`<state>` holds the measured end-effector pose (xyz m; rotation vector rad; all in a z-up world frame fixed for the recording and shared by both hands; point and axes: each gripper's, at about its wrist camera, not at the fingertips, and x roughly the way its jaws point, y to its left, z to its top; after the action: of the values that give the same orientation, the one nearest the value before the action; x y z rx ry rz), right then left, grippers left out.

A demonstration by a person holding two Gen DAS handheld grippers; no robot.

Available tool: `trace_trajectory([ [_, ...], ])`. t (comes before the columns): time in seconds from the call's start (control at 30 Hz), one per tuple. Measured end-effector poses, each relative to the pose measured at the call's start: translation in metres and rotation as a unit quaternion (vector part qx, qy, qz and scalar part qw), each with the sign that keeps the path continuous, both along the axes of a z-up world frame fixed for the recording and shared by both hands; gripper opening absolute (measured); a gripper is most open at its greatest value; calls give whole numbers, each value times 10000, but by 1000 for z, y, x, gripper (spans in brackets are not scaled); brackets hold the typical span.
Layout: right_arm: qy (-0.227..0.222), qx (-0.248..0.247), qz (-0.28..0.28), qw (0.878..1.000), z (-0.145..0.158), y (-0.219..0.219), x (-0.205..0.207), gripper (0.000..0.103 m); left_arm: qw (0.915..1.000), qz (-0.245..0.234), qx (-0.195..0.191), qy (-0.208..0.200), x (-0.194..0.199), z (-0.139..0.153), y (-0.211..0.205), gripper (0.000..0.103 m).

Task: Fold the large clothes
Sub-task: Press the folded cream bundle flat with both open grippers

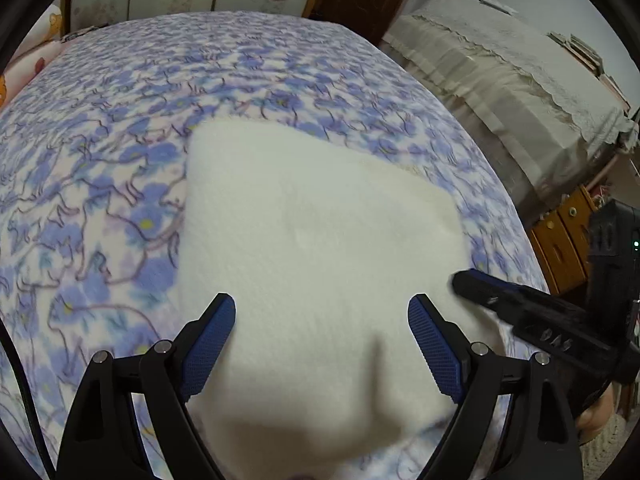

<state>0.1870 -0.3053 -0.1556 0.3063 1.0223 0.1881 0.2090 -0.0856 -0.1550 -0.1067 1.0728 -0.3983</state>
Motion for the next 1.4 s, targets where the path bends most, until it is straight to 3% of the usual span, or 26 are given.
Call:
trace_trajectory([
  [0.07,141,-76,172,9997,-11,12,-5,31,9997,-38,205,-89,-11,-6,-2,87],
  [0.13,272,-180,205,9993,-24,12,-11,30,9970,-117,708,-283,-19,-11,-6,87],
  [0.23,218,118,25,9997,-24,-6,-22,27,9943,-93,1050,-139,-25,-23,2,87],
  [0.47,245,53,-231,9994,-22,-22,-48,29,9977,232,590,255,-35,-35,28,87],
  [0.8,397,-100,-319,9987,-27,-20,-57,31,9963,342,631,465,-40,-34,25,87],
  [1.1,467,-54,-244,9986,-11,-16,-72,48,9947,184,791,631,-60,-18,21,87],
  [1.27,436,-225,-163,9987,15,-23,-80,73,9949,-22,781,639,-69,7,26,87],
  [1.4,184,-322,-262,9990,44,-43,-80,81,9965,-21,484,688,-59,29,38,87],
])
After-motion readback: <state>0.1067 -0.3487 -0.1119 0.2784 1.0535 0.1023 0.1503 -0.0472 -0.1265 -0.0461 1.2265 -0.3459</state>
